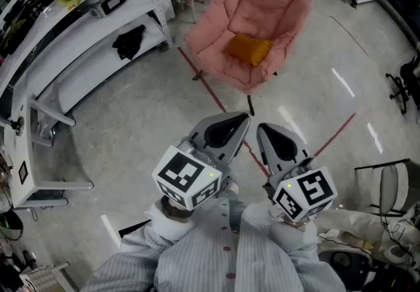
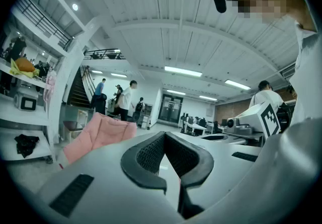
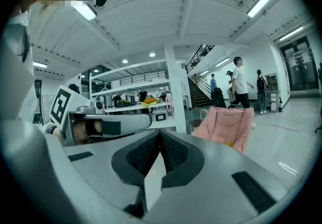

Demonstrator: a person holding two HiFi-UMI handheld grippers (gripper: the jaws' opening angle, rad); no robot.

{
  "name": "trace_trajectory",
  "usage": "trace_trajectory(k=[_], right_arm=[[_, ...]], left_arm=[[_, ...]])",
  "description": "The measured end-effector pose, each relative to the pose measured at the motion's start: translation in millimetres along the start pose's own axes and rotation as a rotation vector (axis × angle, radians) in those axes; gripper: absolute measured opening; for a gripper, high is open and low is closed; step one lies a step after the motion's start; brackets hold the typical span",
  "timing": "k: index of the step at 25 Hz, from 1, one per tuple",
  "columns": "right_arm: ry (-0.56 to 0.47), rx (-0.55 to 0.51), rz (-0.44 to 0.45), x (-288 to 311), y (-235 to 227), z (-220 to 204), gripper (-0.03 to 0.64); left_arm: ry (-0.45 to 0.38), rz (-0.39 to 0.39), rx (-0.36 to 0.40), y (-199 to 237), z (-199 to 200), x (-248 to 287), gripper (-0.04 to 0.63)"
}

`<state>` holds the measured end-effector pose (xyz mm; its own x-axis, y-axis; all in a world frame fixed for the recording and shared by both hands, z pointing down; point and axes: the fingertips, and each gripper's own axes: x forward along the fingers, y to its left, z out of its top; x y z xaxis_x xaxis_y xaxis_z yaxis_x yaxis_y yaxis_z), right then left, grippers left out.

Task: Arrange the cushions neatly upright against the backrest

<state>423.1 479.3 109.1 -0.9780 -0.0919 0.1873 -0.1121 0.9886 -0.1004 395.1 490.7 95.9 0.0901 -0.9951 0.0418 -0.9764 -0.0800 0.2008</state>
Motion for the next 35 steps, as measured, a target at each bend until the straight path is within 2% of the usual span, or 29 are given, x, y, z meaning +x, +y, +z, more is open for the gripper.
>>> trace_trajectory(k=[5, 13, 22, 26, 35], right_arm=[[-0.016, -0.004, 0.003, -4.3, 0.6, 3.8, 0.014], [-0.017, -0.007, 0.047, 0.7, -0.1, 2.7, 0.014], [-0.001, 0.025, 0.051, 13.9, -15.2, -6.5, 0.014], [0.011, 0.029, 0.045, 42.9, -28.4, -5.3, 0.014], [-0.005, 0.023, -0.028, 146.6, -70.6, 29.3, 0.014]], left_arm=[[-0.012, 0.013, 0.002, -3.2, 1.2, -2.3, 0.011], [-0.023, 0.081, 0.003, 6.0, 0.3, -7.8, 0.011], [-0.008, 0.117, -0.01, 24.6, -9.1, -3.4, 0.011], [-0.006, 0.116, -0.018, 54.9, -8.0, 9.1, 0.011], [-0.01, 0.063, 0.006, 166.8, 28.3, 55.4, 0.011]])
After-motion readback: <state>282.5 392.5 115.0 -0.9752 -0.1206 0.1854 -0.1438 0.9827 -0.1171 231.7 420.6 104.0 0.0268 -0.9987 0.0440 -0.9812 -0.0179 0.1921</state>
